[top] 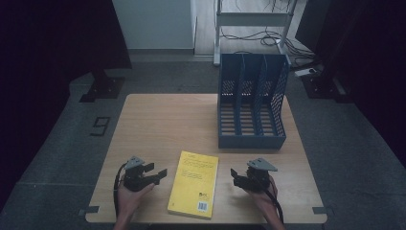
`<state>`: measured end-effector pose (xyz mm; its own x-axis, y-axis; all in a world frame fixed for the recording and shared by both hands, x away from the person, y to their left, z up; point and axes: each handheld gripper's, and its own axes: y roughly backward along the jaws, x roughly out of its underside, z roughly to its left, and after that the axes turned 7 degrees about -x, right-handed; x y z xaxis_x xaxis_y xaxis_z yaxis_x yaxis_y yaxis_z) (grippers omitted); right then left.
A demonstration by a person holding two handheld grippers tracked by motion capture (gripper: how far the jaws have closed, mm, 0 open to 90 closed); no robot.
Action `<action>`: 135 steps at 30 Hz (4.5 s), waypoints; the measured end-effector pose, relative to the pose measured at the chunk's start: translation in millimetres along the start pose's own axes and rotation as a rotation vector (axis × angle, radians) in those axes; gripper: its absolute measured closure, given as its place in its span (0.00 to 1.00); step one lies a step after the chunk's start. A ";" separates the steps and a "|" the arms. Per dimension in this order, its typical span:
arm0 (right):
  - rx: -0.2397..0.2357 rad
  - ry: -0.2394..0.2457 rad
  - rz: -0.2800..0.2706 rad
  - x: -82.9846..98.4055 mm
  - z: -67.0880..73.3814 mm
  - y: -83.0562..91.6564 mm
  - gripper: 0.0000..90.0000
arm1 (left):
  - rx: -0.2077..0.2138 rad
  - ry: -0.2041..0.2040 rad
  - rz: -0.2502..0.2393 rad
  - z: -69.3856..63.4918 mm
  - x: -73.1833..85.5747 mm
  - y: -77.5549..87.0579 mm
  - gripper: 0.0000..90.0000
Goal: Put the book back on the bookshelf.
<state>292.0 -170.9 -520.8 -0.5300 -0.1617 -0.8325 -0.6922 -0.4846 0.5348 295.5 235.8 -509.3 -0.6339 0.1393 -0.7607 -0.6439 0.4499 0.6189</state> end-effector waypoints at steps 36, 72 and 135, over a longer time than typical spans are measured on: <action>-0.085 0.067 0.043 -15.7 50.4 -41.1 0.19 | 0.019 -0.012 -0.005 -2.3 0.4 3.7 0.35; -0.191 -0.022 0.135 5.8 64.5 -63.0 0.22 | 0.051 -0.038 0.026 -22.9 -0.3 -8.8 0.34; -0.180 -0.015 0.101 9.0 69.7 -63.1 0.25 | -0.034 -0.056 0.142 -66.8 6.6 -52.1 0.40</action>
<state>296.8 -81.8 -552.0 -0.6001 -0.2054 -0.7731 -0.5374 -0.6124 0.5798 296.3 154.4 -533.5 -0.6952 0.2489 -0.6744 -0.5641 0.3925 0.7264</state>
